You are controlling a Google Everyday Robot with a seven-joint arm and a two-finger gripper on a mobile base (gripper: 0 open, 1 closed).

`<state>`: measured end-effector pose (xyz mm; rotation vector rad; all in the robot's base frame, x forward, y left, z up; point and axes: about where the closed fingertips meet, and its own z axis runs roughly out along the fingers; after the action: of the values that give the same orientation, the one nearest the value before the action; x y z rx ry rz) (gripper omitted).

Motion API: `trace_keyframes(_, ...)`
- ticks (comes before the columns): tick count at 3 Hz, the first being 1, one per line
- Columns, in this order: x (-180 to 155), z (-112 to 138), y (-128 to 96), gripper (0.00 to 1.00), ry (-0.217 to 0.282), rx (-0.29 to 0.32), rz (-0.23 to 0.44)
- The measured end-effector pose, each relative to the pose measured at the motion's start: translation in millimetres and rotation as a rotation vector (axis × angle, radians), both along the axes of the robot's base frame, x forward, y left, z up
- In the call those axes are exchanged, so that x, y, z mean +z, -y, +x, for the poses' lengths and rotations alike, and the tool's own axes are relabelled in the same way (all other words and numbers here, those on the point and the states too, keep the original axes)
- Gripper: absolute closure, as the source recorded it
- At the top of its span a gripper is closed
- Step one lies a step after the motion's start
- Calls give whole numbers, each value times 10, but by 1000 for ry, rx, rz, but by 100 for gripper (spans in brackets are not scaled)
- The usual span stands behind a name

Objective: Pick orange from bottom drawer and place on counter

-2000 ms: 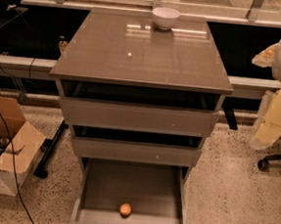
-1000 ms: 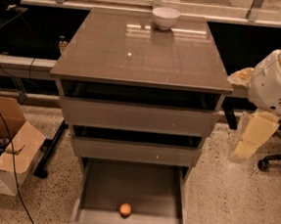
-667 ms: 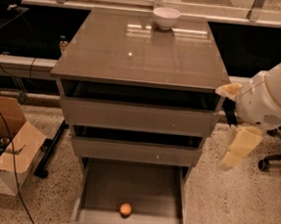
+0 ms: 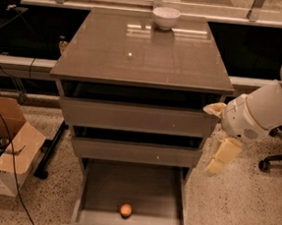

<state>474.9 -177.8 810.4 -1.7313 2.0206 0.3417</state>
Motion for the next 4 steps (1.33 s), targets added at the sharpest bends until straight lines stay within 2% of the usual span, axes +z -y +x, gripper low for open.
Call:
trace_keyframes(1, -50, -14, 8, 0, 7, -42, -7)
trace_keyframes(2, -400, 63, -111, 0, 0, -76, 75)
trace_keyframes(4, -1425, 427, -588, 0, -38, -110, 343)
